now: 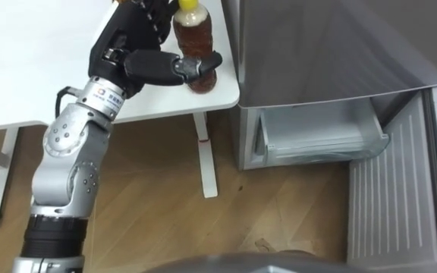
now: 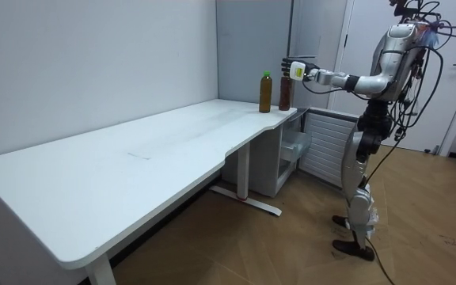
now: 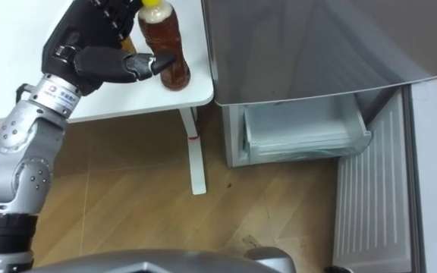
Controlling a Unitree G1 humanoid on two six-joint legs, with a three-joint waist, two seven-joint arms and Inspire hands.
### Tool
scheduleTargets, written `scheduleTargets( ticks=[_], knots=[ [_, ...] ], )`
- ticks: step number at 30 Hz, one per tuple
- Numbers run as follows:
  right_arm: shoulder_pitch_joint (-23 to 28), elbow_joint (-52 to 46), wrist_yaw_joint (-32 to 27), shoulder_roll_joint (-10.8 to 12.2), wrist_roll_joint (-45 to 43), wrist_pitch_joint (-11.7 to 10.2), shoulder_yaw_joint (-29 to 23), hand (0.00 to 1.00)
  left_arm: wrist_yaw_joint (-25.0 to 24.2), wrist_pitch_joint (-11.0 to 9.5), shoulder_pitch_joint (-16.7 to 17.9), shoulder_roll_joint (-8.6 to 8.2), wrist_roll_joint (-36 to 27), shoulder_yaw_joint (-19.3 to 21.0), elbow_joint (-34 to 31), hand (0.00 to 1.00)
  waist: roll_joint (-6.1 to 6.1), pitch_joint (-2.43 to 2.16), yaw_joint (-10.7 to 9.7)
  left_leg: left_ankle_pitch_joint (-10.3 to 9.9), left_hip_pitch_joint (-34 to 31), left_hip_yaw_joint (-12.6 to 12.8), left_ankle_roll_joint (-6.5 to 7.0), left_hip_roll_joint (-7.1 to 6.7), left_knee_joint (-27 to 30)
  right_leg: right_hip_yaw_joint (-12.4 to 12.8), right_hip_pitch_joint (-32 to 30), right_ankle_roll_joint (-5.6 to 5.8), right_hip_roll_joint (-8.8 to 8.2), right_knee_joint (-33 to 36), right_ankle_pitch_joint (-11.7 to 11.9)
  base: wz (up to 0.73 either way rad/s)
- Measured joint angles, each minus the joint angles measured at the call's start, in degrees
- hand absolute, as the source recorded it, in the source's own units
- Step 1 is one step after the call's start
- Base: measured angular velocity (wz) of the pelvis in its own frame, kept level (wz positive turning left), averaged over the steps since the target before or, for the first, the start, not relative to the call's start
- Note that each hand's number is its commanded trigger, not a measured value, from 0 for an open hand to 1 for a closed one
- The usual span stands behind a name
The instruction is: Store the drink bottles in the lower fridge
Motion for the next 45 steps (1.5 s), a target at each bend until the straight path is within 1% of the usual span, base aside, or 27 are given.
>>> scheduleTargets(
  ticks=[4, 7, 10, 13, 15, 19, 21, 24, 25, 28, 30, 34, 37, 40, 45],
  knots=[
    [0.62, -0.15, 0.15, 0.01, 0.14, 0.01, -0.01, 0.00, 0.76, 0.22, -0.27, 0.00, -0.25, 0.57, 0.00, 0.00, 0.17, -0.04, -0.02, 0.00, 0.11, 0.05, 0.00, 0.03, -0.02, 0.10, -0.10, -0.04, -0.15, 0.07, 0.02, -0.01],
    [1.12, -1.04, 0.66, -0.04, 0.13, 0.15, -0.04, 0.00, 1.92, 1.40, -0.94, 0.00, -1.00, 1.05, -0.01, 0.00, 0.02, 0.05, -0.03, 0.01, 0.11, 0.06, -0.01, 0.08, -0.20, 0.16, -0.10, -0.06, -0.16, 0.06, 0.03, -0.01],
    [1.69, -2.31, 1.54, -0.07, 0.09, 0.00, -0.04, 0.00, 2.18, 1.47, -1.83, 0.00, -1.19, 1.58, -0.01, 0.00, -0.31, 0.22, -0.04, 0.01, 0.07, 0.07, -0.02, 0.09, -0.31, 0.30, -0.06, -0.08, -0.16, 0.04, 0.05, -0.02],
    [1.61, -2.55, 2.24, -0.06, -0.02, -0.17, -0.05, 0.00, 3.09, 1.47, -2.50, 0.00, -1.19, 1.66, -0.04, 0.00, -0.53, 0.22, -0.03, 0.01, 0.12, 0.06, -0.01, 0.06, -0.33, 0.50, -0.05, -0.09, -0.14, 0.04, 0.05, -0.03],
    [1.60, -2.57, 2.40, -0.06, -0.01, -0.21, -0.04, 0.00, 3.17, 1.46, -2.84, 0.00, -1.19, 1.67, -0.04, 0.00, -0.67, 0.21, -0.03, 0.01, 0.13, 0.06, -0.01, 0.06, -0.35, 0.52, -0.05, -0.09, -0.14, 0.04, 0.05, 0.00],
    [1.58, -2.57, 2.39, -0.07, -0.13, -0.27, -0.05, 0.00, 4.17, 1.46, -3.09, 0.00, -1.19, 1.67, -0.04, 0.00, -1.44, 0.01, -0.07, 0.01, 0.17, 0.02, -0.01, 0.07, -0.39, 0.75, -0.09, -0.09, -0.11, 0.03, 0.06, -0.02],
    [1.57, -2.57, 2.39, -0.07, -0.15, -0.30, -0.05, 0.00, 4.23, 1.47, -3.27, 0.00, -1.19, 1.67, -0.04, 0.00, -1.51, -0.01, -0.05, 0.01, 0.23, 0.01, -0.01, 0.09, -0.39, 0.95, -0.08, -0.09, -0.09, 0.05, 0.07, -0.04],
    [1.56, -2.55, 2.46, -0.07, -1.03, -0.29, 0.02, 0.00, 4.27, 1.46, -3.98, 0.02, -1.92, 1.64, -0.04, 0.00, -1.35, 0.04, -0.14, 0.01, 0.12, -0.04, -0.01, 0.10, -0.44, 1.18, 0.02, -0.05, -0.14, 0.03, 0.11, -0.02],
    [1.56, -2.57, 2.47, -0.07, -1.78, -0.28, 0.32, 0.00, 4.26, 1.45, -4.04, 0.01, -2.32, 1.54, -0.04, 0.00, -1.18, 0.02, -0.27, 0.01, 0.16, -0.01, -0.01, 0.06, -0.56, 1.17, 0.08, -0.03, -0.13, 0.00, 0.12, 0.00],
    [1.54, -2.77, 2.58, -0.08, -2.06, -0.25, 1.77, 0.00, 4.25, 1.45, -4.04, 0.02, -2.32, 1.35, -0.03, 0.00, -0.55, 0.24, -0.95, 0.01, 0.15, 0.05, -0.01, -0.03, -0.83, 1.08, 0.07, -0.02, -0.09, -0.05, 0.12, 0.03],
    [1.54, -2.84, 2.83, -0.07, -2.06, -0.24, 2.10, 0.00, 4.25, 1.46, -4.04, 0.02, -2.32, 1.26, -0.04, 0.00, -0.11, 0.25, -1.29, 0.01, 0.06, 0.06, -0.01, -0.03, -0.92, 1.08, -0.07, -0.02, -0.07, -0.11, 0.12, 0.00],
    [1.59, -2.57, 3.00, -0.16, -2.05, -0.22, 2.44, 0.00, 4.24, 1.45, -4.04, 0.05, -2.26, -0.21, -0.03, 0.00, 0.69, 0.01, -1.43, 0.01, 0.04, 0.07, -0.01, -0.01, -0.93, 1.14, -0.14, -0.02, 0.17, -0.13, 0.12, 0.00],
    [1.25, -2.56, 3.05, -0.18, -2.07, -0.36, 3.10, 0.00, 4.08, 1.45, -4.04, 0.17, -1.70, -1.08, -0.03, 0.00, 0.93, 0.08, -1.48, 0.01, 0.06, 0.11, -0.01, 0.03, -0.93, 1.14, -0.14, -0.02, 0.21, -0.06, 0.12, 0.00],
    [0.71, -2.54, 3.06, -0.18, -2.08, -0.47, 3.21, 0.00, 4.02, 1.45, -4.04, 0.27, -1.70, -1.13, -0.03, 0.00, 0.96, 0.12, -1.55, 0.01, 0.05, 0.11, -0.01, 0.04, -0.93, 1.14, -0.14, -0.02, 0.12, -0.05, 0.12, 0.00],
    [0.07, -2.54, 3.05, -0.18, -2.06, -0.95, 3.23, 0.00, 4.01, 1.45, -4.04, 1.07, -1.69, -1.14, -0.03, 0.00, 0.87, 0.17, -1.66, 0.01, 0.03, 0.11, -0.01, 0.03, -0.94, 1.13, -0.14, -0.02, 0.00, -0.06, 0.12, 0.00]
  ],
)
